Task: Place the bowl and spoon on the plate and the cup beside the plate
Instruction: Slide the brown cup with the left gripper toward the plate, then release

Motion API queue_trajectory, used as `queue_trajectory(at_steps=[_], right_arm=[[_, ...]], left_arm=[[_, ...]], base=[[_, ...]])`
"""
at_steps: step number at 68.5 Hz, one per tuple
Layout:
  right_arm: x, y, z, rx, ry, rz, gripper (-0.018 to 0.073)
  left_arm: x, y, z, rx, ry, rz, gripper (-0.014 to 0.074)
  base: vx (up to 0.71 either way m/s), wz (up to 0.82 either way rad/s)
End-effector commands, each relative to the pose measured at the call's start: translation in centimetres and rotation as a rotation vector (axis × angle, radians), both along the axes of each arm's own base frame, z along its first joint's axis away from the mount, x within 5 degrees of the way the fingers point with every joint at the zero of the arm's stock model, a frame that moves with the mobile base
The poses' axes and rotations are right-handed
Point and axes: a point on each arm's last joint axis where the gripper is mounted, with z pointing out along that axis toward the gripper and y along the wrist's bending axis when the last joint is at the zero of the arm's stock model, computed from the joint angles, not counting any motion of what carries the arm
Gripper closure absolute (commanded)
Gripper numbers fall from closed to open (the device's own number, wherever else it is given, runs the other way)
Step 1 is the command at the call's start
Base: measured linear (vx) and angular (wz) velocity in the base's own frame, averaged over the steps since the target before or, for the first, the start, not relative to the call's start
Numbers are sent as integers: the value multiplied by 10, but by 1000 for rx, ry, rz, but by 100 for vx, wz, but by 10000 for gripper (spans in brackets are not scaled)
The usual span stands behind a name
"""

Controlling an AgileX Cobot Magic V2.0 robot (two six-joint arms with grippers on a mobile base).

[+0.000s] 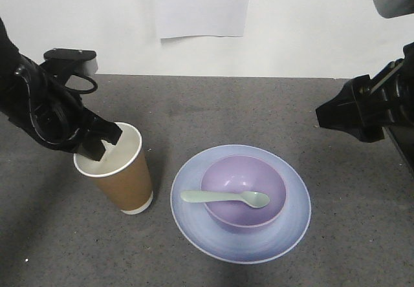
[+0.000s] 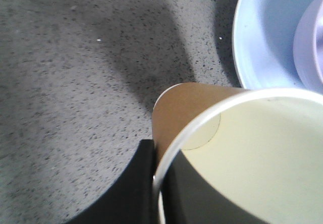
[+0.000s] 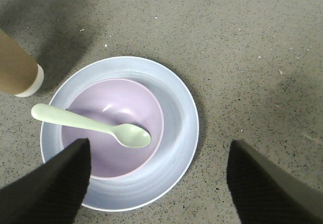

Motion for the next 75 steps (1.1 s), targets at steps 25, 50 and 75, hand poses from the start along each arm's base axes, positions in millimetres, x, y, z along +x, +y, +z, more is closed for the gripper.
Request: queue_trajectory(at_steps=[25,50,75], right_arm=[[-2,-1,14,33,-89,-8,10],[-2,-1,14,33,-89,-8,10],[-2,-1,14,33,-89,-8,10]], left_arm=[[7,-8,-1,-28,-26,9,569],[8,-8,1,-31,-36,11,272],[8,-7,4,-20,-57,10,-50]], base=[[0,0],[0,0],[0,0]])
